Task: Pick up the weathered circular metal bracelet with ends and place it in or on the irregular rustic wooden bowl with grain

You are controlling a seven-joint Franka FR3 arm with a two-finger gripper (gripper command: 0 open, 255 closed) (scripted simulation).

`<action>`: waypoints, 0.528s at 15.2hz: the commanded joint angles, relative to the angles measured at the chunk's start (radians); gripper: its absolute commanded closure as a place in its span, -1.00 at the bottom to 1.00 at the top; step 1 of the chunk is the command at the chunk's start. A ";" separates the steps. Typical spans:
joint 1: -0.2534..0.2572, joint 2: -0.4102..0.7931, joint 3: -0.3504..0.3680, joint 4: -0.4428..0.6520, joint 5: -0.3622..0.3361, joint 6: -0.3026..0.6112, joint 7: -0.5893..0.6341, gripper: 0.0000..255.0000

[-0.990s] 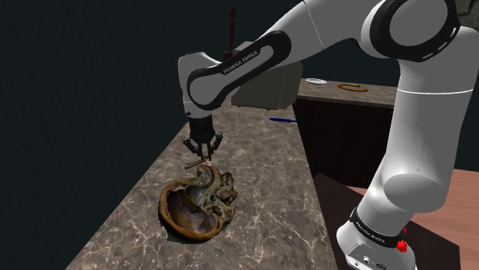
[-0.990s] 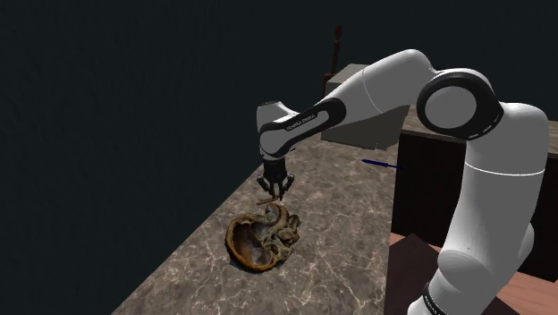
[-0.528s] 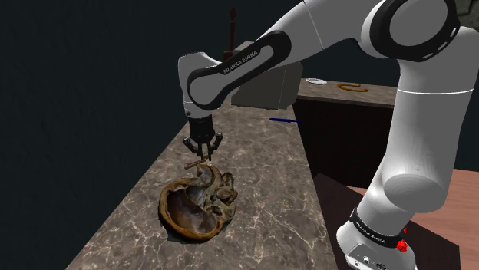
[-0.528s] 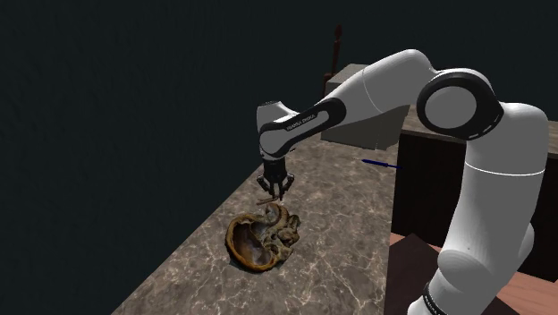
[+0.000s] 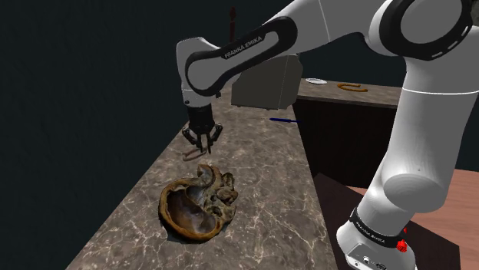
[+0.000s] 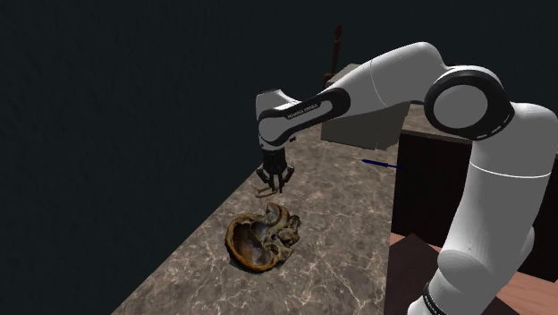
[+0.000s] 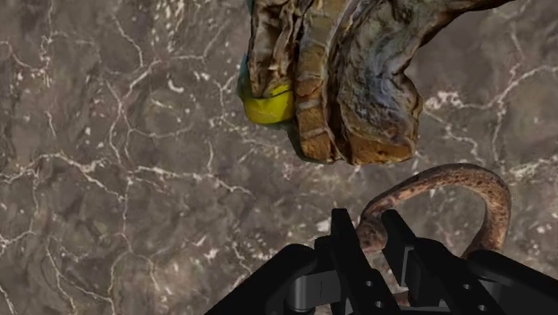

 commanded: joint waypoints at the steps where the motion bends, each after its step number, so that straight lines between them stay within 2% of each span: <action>1: -0.002 -0.012 0.000 0.013 0.004 -0.025 -0.004 1.00; 8: -0.005 -0.044 0.002 0.070 0.016 -0.111 -0.009 1.00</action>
